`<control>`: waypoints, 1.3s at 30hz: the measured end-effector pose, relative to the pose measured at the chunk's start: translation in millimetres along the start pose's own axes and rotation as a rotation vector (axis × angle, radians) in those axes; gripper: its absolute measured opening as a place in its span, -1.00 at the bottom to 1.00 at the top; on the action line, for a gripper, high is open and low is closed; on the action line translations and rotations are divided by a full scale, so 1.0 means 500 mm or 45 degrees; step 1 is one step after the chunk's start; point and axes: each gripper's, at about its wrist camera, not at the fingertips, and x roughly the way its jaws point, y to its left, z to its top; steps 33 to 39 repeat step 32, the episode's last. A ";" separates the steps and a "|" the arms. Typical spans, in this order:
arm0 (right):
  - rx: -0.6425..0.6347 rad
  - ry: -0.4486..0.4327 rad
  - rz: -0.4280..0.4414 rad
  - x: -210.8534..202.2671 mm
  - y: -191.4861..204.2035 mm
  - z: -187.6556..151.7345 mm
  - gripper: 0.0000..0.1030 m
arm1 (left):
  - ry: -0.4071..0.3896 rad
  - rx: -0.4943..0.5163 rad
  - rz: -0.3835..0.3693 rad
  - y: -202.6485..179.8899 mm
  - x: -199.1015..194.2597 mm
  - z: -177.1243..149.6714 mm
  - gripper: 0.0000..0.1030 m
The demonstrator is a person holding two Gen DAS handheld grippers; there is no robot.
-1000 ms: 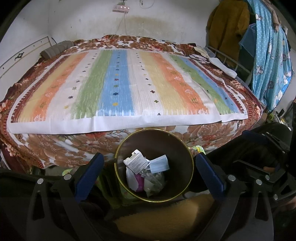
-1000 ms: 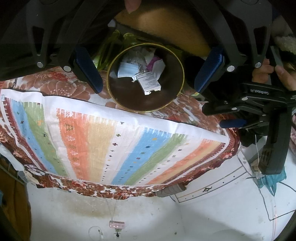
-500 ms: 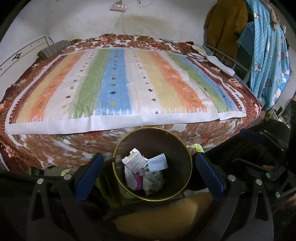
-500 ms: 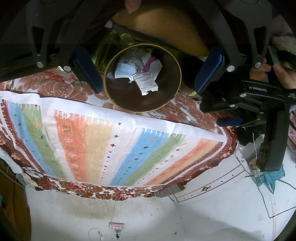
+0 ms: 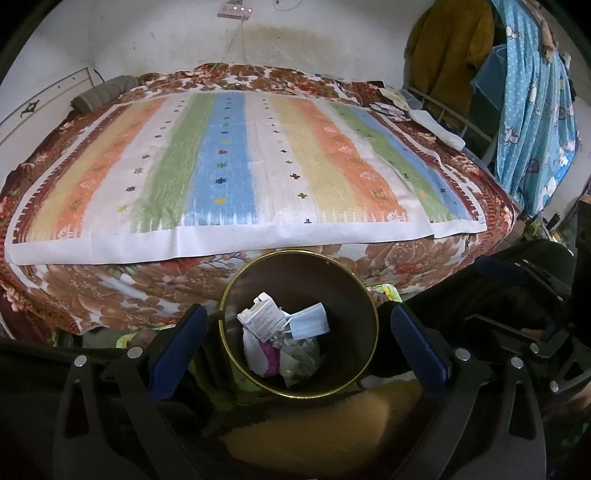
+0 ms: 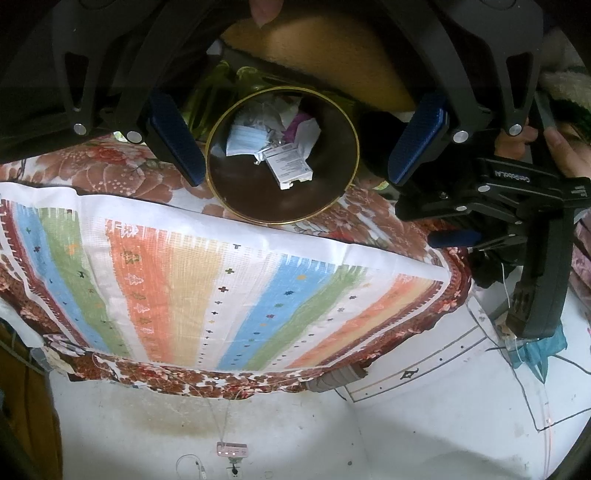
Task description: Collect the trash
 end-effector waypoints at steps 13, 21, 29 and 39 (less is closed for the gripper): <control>0.002 0.001 0.001 0.001 0.000 0.000 0.83 | 0.001 0.002 0.001 -0.001 0.000 0.001 0.89; 0.002 0.001 0.001 0.001 0.002 0.000 0.83 | 0.009 -0.032 -0.033 0.010 0.003 -0.001 0.89; 0.003 0.002 0.002 0.001 0.008 -0.002 0.83 | 0.024 -0.020 -0.021 0.012 0.009 -0.001 0.89; 0.005 0.002 0.002 0.001 0.007 -0.001 0.83 | 0.027 -0.021 -0.020 0.014 0.011 0.000 0.89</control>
